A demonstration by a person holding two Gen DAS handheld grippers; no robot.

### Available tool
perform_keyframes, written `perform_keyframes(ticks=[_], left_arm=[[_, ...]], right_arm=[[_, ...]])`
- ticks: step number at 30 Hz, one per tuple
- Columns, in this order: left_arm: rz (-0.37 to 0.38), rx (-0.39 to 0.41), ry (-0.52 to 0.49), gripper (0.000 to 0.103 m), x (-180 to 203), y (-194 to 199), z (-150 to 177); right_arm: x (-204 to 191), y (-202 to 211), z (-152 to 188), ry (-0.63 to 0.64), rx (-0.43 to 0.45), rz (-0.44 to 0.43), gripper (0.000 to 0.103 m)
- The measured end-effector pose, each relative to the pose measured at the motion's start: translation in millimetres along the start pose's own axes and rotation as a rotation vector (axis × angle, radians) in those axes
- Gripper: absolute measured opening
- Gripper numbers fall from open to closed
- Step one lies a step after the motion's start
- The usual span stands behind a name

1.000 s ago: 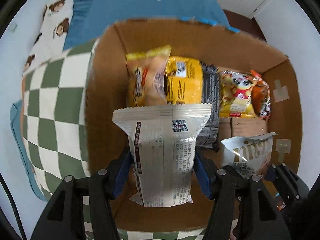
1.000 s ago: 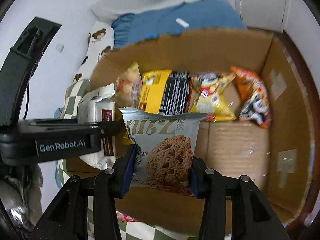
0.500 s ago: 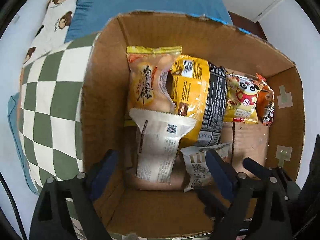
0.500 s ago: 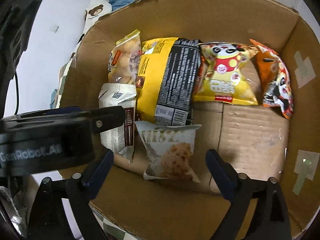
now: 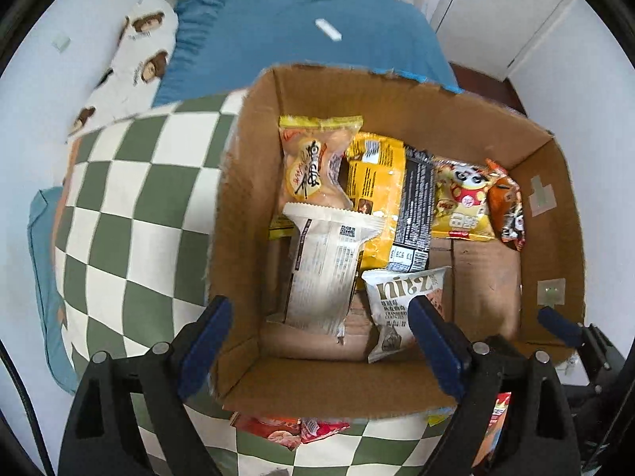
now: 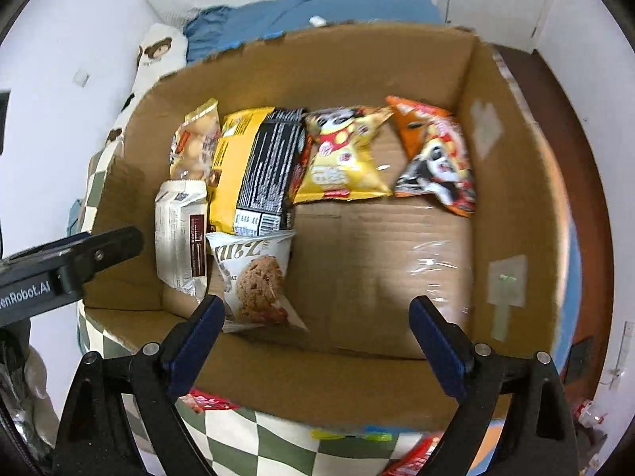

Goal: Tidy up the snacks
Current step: 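Carry both packets into the cardboard box and open both tools, then grasp the orange chip bag with left tool while right tool grasps candy bag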

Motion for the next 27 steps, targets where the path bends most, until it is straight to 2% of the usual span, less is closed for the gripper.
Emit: perform_keyframes(ticks=[5,10,15,21,24,27], left_arm=[[0.014,0.145,-0.020,0.090,-2,41,15],[0.025,0.243,-0.036,0.090,-3,77,32],[0.046,0.342,-0.042,0.090,-6,110,52],[0.080,0.402,-0.036,0.090,-6,140,72],[0.083,0.427,-0.031,0.090,-8,149,82],[0.073,0.421,-0.029,0.090,-13,144,92]], right_arm=[[-1,34,10,0.017,0.100,0.052,0.096],[-11,74,21,0.040,0.191,0.063,0.096],[-20,106,32,0.055,0.282,0.110,0.096],[-30,155,48,0.059,0.385,0.149,0.096],[-32,169,55,0.039,0.412,0.126,0.096],[-32,171,67,0.007,0.409,0.101,0.096]])
Point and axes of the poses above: each gripper's, at about its wrist camera, not at the fingertips, and y roughly against the way its jaws point, x to its right, z to its underside, the point moved 8 cm from there along -y, roughly the way its jaws point, and after that the axes turned 14 degrees about y, right-handed, at the moved point
